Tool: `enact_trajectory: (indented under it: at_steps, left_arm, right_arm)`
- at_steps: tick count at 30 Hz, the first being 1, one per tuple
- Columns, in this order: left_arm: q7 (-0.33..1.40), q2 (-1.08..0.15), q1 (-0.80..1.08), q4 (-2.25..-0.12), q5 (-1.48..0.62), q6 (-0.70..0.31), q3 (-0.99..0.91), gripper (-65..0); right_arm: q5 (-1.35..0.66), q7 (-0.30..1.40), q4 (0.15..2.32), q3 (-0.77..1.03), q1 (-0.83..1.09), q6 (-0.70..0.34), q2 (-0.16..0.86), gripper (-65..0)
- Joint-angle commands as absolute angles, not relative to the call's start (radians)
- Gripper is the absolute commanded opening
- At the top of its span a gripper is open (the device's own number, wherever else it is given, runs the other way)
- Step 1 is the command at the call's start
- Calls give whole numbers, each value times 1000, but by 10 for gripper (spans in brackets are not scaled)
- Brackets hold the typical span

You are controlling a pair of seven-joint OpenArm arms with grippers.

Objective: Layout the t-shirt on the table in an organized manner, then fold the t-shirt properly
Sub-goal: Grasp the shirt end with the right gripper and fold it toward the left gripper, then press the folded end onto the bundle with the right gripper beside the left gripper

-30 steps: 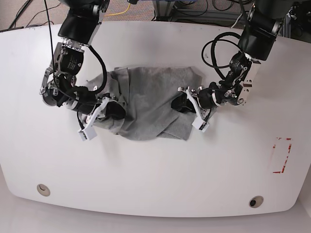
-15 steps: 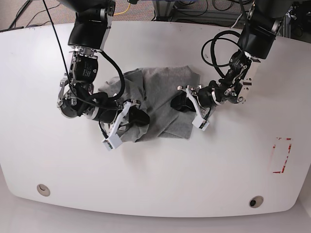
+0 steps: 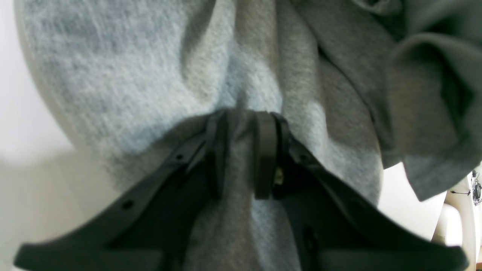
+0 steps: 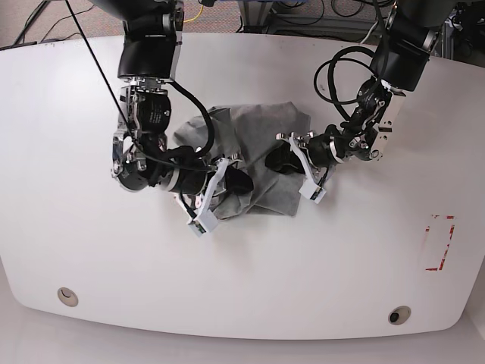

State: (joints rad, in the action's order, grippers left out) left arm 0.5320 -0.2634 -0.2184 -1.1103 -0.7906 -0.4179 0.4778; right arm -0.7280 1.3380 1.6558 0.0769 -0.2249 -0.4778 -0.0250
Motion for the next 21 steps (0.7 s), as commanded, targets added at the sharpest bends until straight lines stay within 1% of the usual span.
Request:
enact_trajectory:
  at_steps: [1, 8, 10, 12, 15, 16, 18, 20, 21]
  left_arm:
    - [638, -269, -205, -1101, -725, -386, 486, -535]
    - [636, -257, -205, -1101, -722, -386, 483, -535]
    - [636, -257, -205, -1101, -720, -386, 484, -535]
    - [636, -257, -205, -1101, -720, -386, 484, -535]
    - [636, -257, -205, -1101, -720, -386, 486, -535]
    - [636, -257, -205, -1101, -720, -386, 486, -535]
    - [636, -255, -205, -1101, -720, -386, 486, -535]
    - [636, -255, -205, -1101, -722, -386, 486, -535]
    - [636, -255, -205, -1101, -722, -386, 486, -535]
  right_arm:
    - [-759, 1285, 1655, 42, -257, -481, -28, -642]
    - [-756, 1273, 1610, 19, -269, -481, -48, -642]
    - [-756, 1273, 1603, 18, -277, -481, -50, -631]
    - [-756, 1273, 1595, 16, -282, -481, -50, -564]
    - [-754, 1271, 1595, 16, -292, -481, -50, -420]
    - [-754, 1271, 1595, 16, -297, -481, -50, -355]
    - [-754, 1271, 1596, 16, -306, -481, -50, -266]
    - [-754, 1271, 1596, 15, -323, -481, -50, -197]
    - [-754, 1273, 1595, 12, -329, -481, -50, -179]
